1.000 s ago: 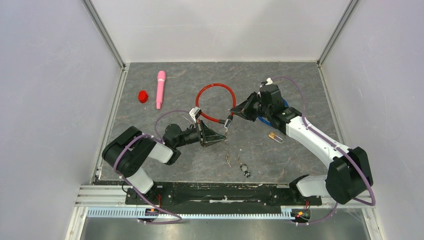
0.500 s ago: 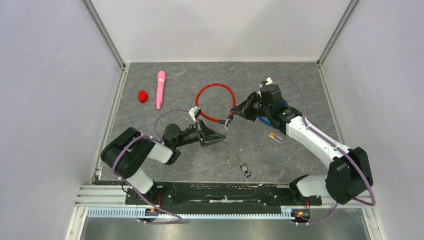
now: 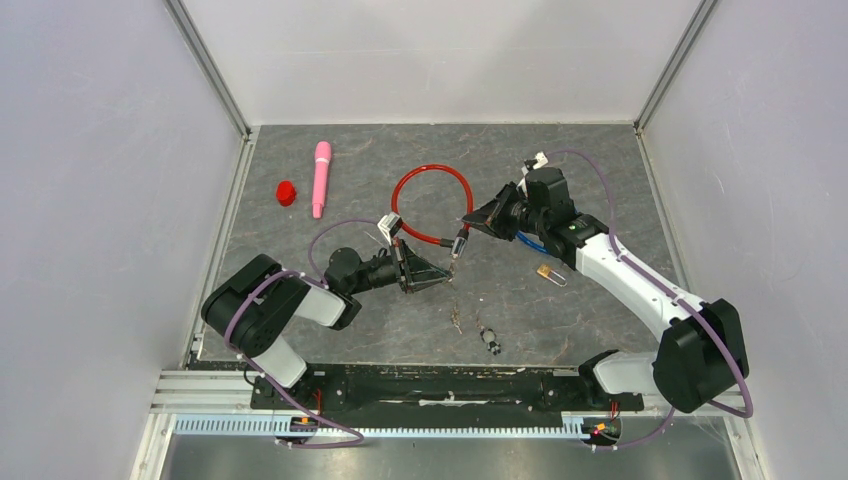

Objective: Unlock with the key

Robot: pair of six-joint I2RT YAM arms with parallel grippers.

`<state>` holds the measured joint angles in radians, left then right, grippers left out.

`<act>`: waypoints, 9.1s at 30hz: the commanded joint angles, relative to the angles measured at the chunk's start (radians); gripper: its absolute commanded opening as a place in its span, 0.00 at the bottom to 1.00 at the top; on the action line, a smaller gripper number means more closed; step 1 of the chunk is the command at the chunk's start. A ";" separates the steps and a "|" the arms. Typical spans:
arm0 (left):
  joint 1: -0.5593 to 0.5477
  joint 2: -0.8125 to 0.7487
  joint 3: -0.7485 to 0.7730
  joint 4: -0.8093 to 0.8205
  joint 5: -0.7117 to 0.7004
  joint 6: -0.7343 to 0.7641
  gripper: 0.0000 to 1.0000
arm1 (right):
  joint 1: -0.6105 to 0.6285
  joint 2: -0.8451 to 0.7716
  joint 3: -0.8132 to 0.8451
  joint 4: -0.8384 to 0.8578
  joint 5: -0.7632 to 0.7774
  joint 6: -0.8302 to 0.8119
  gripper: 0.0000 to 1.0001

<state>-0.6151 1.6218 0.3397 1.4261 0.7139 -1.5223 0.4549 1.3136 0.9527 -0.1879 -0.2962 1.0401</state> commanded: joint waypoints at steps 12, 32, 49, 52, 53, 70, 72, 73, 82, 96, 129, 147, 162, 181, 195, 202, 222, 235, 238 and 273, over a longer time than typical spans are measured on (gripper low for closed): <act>-0.006 -0.027 0.042 0.070 0.048 -0.011 0.02 | 0.000 -0.029 0.032 0.084 -0.053 -0.031 0.00; -0.019 -0.001 0.059 0.070 0.060 -0.024 0.02 | -0.002 -0.029 0.038 0.108 -0.074 -0.018 0.00; -0.019 0.012 0.038 0.071 0.019 -0.027 0.02 | -0.002 -0.036 0.036 0.114 -0.083 -0.018 0.00; -0.018 0.010 0.036 0.072 0.015 -0.027 0.02 | -0.002 -0.036 0.033 0.114 -0.084 -0.017 0.00; -0.017 0.010 0.035 0.072 0.015 -0.027 0.02 | -0.002 -0.039 0.034 0.114 -0.084 -0.020 0.00; -0.006 -0.002 0.018 0.073 0.005 -0.023 0.02 | -0.012 -0.056 0.021 0.114 -0.085 -0.021 0.00; -0.006 -0.005 0.019 0.073 0.006 -0.022 0.02 | -0.013 -0.056 0.017 0.114 -0.086 -0.022 0.00; -0.006 -0.006 0.021 0.073 0.007 -0.021 0.02 | -0.013 -0.056 0.015 0.114 -0.087 -0.023 0.00; -0.005 -0.017 0.029 0.073 0.013 -0.017 0.02 | -0.013 -0.056 0.015 0.113 -0.087 -0.028 0.00; -0.005 -0.033 0.031 0.071 0.013 -0.011 0.02 | -0.013 -0.059 0.011 0.113 -0.084 -0.035 0.00; -0.009 -0.025 0.066 0.002 0.035 0.008 0.02 | -0.011 -0.057 0.029 0.114 -0.088 -0.044 0.00; -0.020 -0.013 0.087 -0.001 0.022 0.001 0.02 | -0.008 -0.062 0.021 0.126 -0.092 -0.041 0.00; -0.020 -0.017 0.079 0.022 -0.001 -0.006 0.02 | 0.001 -0.064 0.016 0.130 -0.096 -0.049 0.00; -0.017 -0.037 0.059 0.120 -0.055 0.035 0.02 | 0.002 -0.085 -0.037 0.209 -0.177 -0.077 0.00; -0.015 -0.121 0.033 -0.004 -0.082 0.220 0.02 | 0.001 -0.100 -0.054 0.206 -0.189 -0.090 0.00; -0.015 -0.225 0.093 -0.239 -0.096 0.293 0.02 | 0.002 -0.114 -0.079 0.256 -0.203 -0.112 0.00; -0.014 -0.261 0.193 -0.326 -0.093 0.326 0.02 | 0.081 -0.103 -0.071 0.286 -0.210 -0.236 0.00; 0.002 -0.367 0.263 -0.463 -0.174 0.554 0.02 | 0.091 -0.146 -0.140 0.298 -0.214 -0.220 0.00; 0.003 -0.388 0.282 -0.569 -0.177 0.628 0.02 | 0.091 -0.158 -0.138 0.285 -0.200 -0.217 0.00; -0.154 -0.513 0.587 -1.565 -0.673 1.218 0.02 | 0.226 -0.093 -0.010 0.045 0.087 -0.228 0.00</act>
<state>-0.7143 1.1332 0.8230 -0.0315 0.3305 -0.4969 0.6270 1.1976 0.8795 0.0154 -0.2596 0.8314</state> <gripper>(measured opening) 0.033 0.284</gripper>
